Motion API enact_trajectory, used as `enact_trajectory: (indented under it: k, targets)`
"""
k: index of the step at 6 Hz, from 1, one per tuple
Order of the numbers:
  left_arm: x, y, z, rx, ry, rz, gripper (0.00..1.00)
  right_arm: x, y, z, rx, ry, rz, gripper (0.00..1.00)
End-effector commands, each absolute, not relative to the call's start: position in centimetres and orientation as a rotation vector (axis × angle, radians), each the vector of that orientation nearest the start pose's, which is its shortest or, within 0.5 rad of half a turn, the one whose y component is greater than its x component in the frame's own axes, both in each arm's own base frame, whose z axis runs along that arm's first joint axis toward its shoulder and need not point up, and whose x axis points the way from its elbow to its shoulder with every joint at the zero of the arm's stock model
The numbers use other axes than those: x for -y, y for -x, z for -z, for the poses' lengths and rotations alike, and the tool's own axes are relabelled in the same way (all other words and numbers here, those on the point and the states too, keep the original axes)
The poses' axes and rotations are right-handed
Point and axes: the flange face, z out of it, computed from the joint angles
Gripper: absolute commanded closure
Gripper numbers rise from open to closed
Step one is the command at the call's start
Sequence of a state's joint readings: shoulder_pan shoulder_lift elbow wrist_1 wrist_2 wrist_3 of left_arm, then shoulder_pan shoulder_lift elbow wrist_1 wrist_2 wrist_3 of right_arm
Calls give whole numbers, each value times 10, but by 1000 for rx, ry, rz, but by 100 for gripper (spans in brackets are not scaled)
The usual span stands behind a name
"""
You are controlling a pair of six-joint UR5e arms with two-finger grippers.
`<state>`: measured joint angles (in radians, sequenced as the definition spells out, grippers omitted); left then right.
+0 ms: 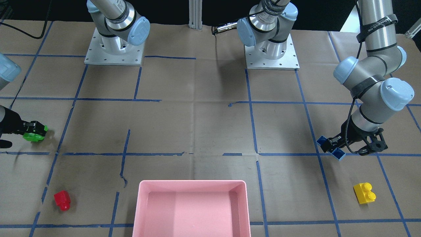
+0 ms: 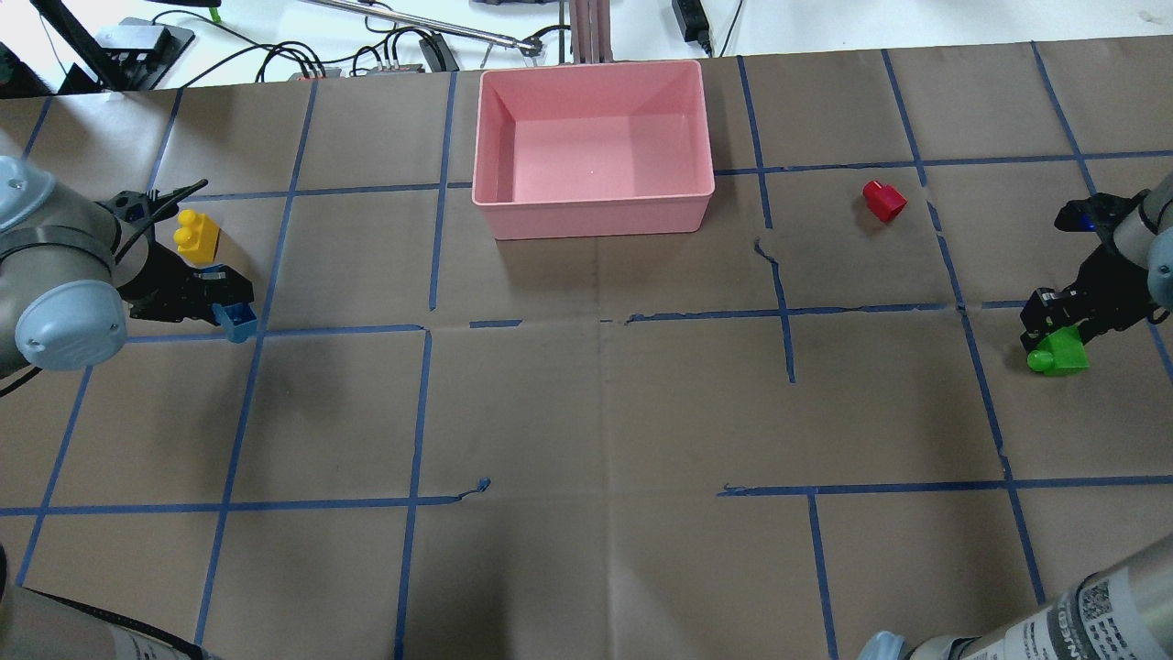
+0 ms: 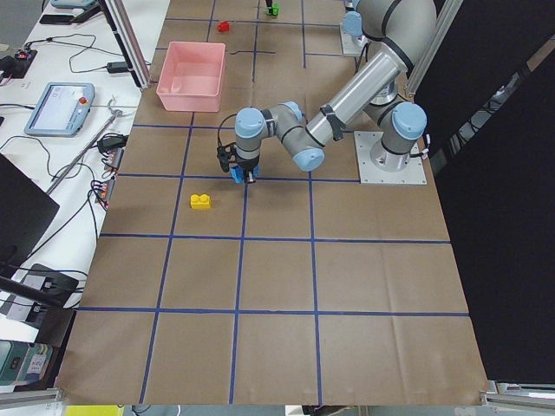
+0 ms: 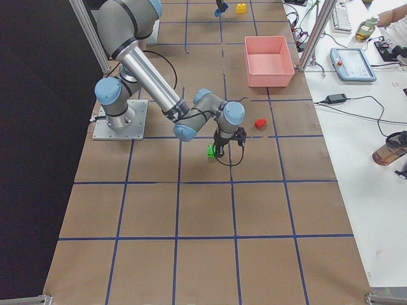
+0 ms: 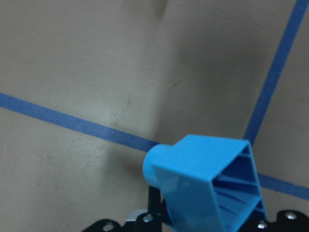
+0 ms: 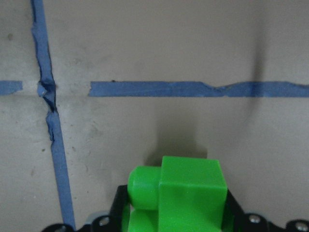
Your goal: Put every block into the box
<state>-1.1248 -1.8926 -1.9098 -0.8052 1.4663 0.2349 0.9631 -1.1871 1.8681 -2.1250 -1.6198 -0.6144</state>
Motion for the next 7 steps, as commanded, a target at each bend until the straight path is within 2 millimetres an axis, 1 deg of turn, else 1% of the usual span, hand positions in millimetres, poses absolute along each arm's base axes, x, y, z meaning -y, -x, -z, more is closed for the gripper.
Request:
enact_trajectory:
  k: [1,2,3,4,5,6,7]
  targets:
    - [629,11,-304,-3221,-16,302,100,568,202,-255,-3141,93,-128,75]
    - [664,79,-329,-3222,-187,332,100,596,196,-308,-3143,142,-118,75]
    - [695,154,-339,-3220,-288,405,100,617,190,-365,-3131,163,-126,75]
    - [724,208,-333,-3257,-277,454,100,633,163,-409,-3102,205,-104,75]
    - [739,236,-324,-3308,-366,493,100,640,140,-432,-3105,141,-103,75]
    - [741,244,-309,-3340,-410,469,100,645,118,-435,-3109,143,-101,75]
    - [739,253,-298,-3333,-435,440,65,646,101,-440,-3114,108,-91,75]
